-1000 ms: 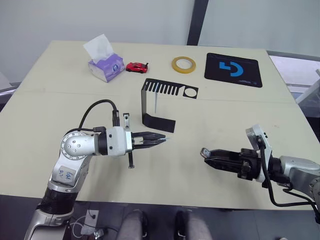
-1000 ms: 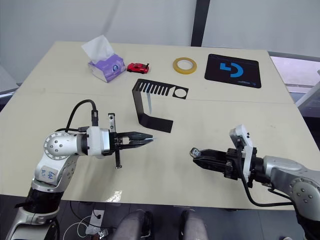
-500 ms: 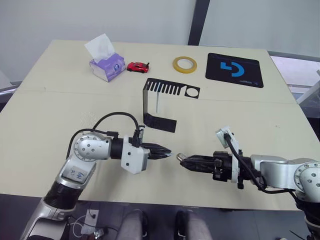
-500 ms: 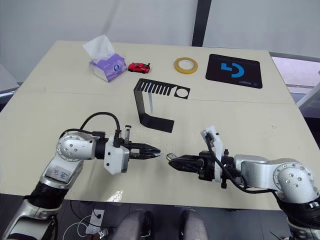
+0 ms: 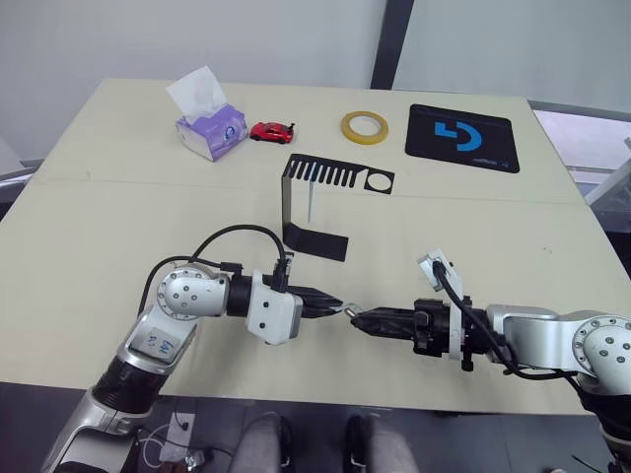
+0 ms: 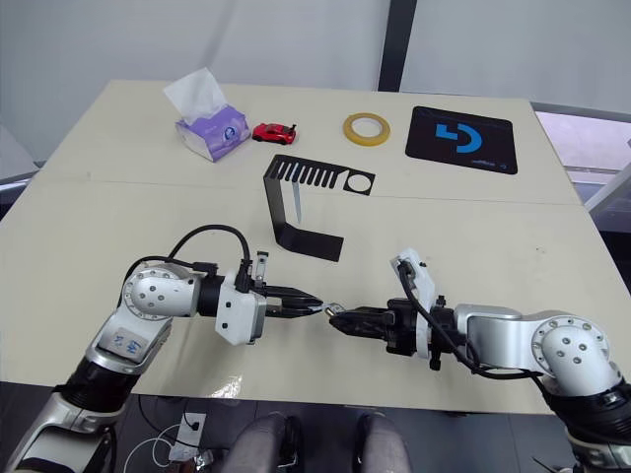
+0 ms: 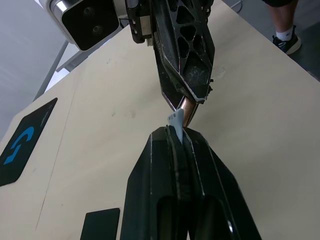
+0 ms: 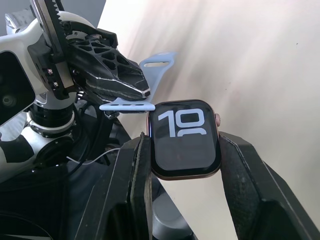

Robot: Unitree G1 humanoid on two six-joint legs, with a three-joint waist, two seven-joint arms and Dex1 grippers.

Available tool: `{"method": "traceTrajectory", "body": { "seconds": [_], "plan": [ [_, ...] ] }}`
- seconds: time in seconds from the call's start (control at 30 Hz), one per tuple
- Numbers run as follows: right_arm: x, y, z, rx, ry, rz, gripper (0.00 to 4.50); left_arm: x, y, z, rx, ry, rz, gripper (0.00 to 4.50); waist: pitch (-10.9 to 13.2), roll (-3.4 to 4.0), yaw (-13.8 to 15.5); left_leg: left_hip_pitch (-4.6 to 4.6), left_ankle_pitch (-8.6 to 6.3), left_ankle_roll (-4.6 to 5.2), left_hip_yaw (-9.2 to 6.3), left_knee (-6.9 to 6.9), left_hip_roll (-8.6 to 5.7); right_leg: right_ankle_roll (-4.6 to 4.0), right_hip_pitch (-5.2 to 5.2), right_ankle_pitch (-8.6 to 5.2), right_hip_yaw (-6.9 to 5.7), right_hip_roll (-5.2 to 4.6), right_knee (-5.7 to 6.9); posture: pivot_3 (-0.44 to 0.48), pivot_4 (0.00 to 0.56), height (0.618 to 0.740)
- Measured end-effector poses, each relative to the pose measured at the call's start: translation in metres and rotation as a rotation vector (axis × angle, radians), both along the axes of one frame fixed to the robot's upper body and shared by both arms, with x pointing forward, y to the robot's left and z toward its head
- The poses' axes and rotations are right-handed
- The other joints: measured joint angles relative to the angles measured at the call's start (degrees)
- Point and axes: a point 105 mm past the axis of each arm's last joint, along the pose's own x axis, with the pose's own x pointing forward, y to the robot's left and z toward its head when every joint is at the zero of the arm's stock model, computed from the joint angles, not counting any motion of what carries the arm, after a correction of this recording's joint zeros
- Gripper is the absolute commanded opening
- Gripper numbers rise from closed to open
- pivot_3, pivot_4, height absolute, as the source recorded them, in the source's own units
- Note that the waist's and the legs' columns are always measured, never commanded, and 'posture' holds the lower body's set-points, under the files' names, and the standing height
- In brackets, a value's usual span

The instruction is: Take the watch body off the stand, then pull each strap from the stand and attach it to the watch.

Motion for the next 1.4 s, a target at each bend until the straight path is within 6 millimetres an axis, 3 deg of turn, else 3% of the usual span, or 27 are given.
{"method": "traceTrajectory", "body": {
  "seconds": [1.4],
  "plan": [
    [0.0023,-0.0020,-0.0019,-0.007,0.000,-0.012,1.54,0.0027,0.0024,-0.0022,0.000,0.022,0.029,0.00,0.0,0.00,0.0,-0.01,-0.01,0.02,0.00,0.00,0.03,0.00,0.00,0.00,0.00,-0.01,-0.03,0.000,0.150,0.740]
  ]
}}
